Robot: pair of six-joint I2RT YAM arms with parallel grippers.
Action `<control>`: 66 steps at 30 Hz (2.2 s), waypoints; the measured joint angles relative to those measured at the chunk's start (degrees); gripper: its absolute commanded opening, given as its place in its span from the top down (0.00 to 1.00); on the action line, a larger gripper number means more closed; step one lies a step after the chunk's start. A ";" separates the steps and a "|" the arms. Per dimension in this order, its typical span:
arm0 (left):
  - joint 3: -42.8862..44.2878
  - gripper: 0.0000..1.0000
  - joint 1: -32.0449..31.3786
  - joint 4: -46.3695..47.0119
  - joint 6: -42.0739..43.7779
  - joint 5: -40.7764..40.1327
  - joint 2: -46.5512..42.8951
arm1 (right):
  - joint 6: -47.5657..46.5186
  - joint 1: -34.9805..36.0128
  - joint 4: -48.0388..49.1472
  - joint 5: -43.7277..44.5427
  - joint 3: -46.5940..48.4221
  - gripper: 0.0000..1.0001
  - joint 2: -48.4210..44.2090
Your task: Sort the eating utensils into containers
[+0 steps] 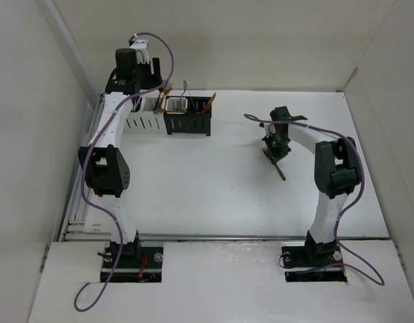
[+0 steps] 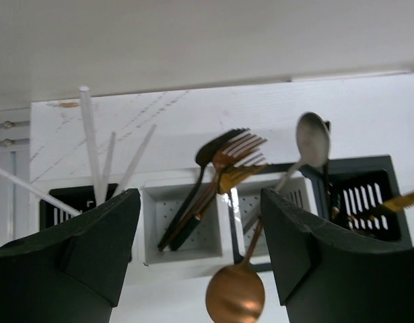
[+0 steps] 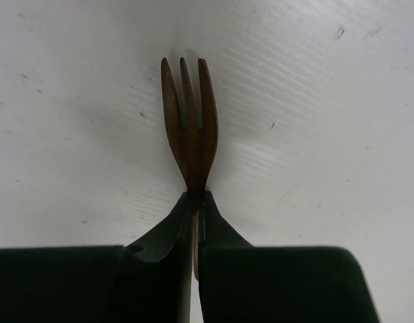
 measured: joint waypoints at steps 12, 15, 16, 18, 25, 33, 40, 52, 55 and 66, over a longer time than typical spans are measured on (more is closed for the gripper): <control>-2.21 0.30 -1.97 -6.08 3.45 28.76 -4.00 | 20.48 2.91 36.24 -17.88 3.26 1.00 -18.93; -2.58 0.30 -4.68 -6.64 5.03 33.20 -4.96 | 26.21 7.04 46.75 -19.17 9.55 1.00 -18.10; -2.67 0.30 -5.55 -6.62 5.29 34.36 -5.11 | 27.67 8.66 49.24 -19.28 11.76 1.00 -16.83; -2.78 0.29 -7.15 -6.40 5.42 36.15 -5.22 | 30.29 11.74 53.27 -19.32 14.78 1.00 -14.08; -3.08 0.26 -8.17 -4.37 5.01 37.83 -5.22 | 36.52 18.27 56.35 -18.67 16.28 1.00 -5.31; -5.53 0.31 -8.11 -3.50 5.49 38.77 -5.35 | 39.52 18.40 59.65 -17.46 16.31 1.00 -4.50; -5.73 0.31 -8.44 -5.75 8.57 37.73 -5.35 | 38.01 18.05 60.81 -12.24 13.27 1.00 -5.60; -5.20 0.25 -9.70 -5.90 9.86 37.88 -5.35 | 33.24 17.94 58.21 -2.95 12.00 1.00 -6.62; -5.55 0.24 -10.01 -4.55 8.87 38.03 -5.35 | 33.51 19.39 58.27 -3.78 14.16 1.00 -5.90; -5.86 0.46 -10.36 -1.33 6.05 36.74 -5.35 | 34.29 21.73 58.29 -6.60 15.17 1.00 -5.77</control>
